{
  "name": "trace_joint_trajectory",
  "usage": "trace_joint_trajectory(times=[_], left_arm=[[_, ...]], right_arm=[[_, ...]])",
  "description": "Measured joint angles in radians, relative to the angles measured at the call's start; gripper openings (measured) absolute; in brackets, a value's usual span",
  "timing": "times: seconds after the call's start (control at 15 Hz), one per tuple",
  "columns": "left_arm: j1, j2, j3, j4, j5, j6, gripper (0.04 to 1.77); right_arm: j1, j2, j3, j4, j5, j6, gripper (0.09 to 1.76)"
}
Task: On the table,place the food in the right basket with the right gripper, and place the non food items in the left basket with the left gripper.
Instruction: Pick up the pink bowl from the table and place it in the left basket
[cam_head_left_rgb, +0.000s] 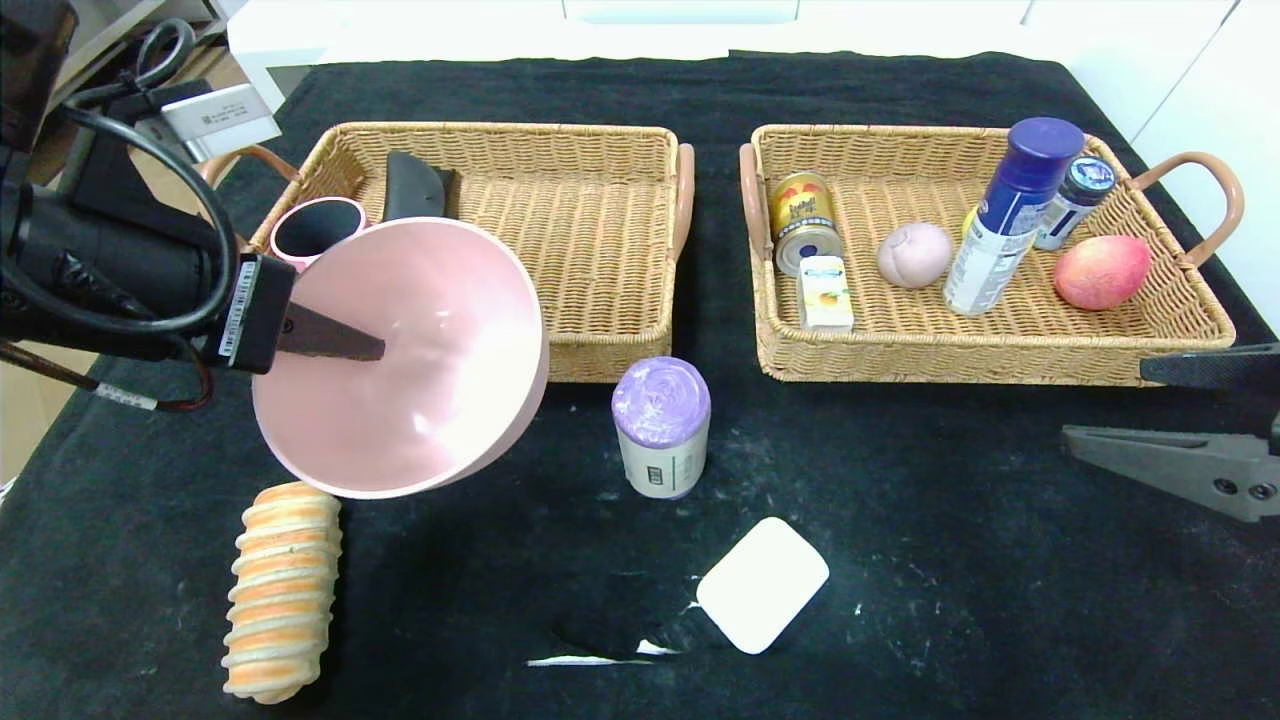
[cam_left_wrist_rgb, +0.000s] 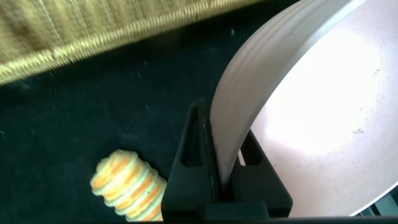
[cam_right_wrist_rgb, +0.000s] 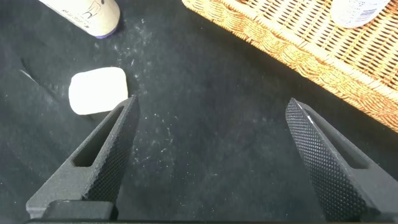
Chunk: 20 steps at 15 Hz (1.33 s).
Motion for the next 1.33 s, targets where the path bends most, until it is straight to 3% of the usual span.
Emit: trace_joint_trajectory(times=[0.73,1.33], left_arm=[[0.073,0.137,-0.261,-0.018,-0.006,-0.106,0.19],[0.124,0.257,-0.313,-0.251,-0.013,-0.186,0.19]], right_arm=[[0.006,-0.001,0.003,-0.001,0.0,0.001,1.71],[0.004,0.011,0.005,-0.004,-0.001,0.003,1.71]])
